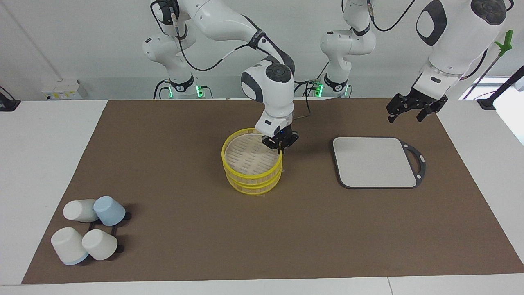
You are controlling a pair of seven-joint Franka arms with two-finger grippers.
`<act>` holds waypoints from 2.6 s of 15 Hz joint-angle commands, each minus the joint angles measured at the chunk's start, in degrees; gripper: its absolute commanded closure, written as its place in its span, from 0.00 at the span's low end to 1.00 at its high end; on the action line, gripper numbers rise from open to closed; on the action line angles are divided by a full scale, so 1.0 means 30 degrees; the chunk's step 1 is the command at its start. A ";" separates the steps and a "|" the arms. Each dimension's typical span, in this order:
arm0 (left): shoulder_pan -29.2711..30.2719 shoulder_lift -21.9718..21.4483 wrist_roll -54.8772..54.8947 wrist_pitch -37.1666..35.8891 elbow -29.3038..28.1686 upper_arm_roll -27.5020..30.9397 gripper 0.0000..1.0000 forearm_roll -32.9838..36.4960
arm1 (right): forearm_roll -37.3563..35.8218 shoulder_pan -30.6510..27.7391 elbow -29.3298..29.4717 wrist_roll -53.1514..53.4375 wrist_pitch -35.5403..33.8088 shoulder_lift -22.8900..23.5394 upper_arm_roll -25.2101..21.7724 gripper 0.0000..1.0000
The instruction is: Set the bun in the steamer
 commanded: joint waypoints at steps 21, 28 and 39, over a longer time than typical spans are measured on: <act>0.0252 -0.0415 0.0369 -0.0377 -0.0063 0.0005 0.00 -0.0295 | 0.0107 -0.2957 0.1731 -0.0506 -0.3688 -0.1317 -0.0223 0.00; 0.0252 -0.0444 0.0369 -0.0407 -0.0092 0.0035 0.00 -0.0295 | 0.0107 -0.8865 0.1614 -0.6244 -1.0280 -0.5033 -0.0282 0.00; 0.0252 -0.0444 0.0369 -0.0289 -0.0092 0.0035 0.00 -0.0295 | -0.0156 -1.3273 0.0882 -1.1669 -1.5004 -0.8292 -0.0311 0.00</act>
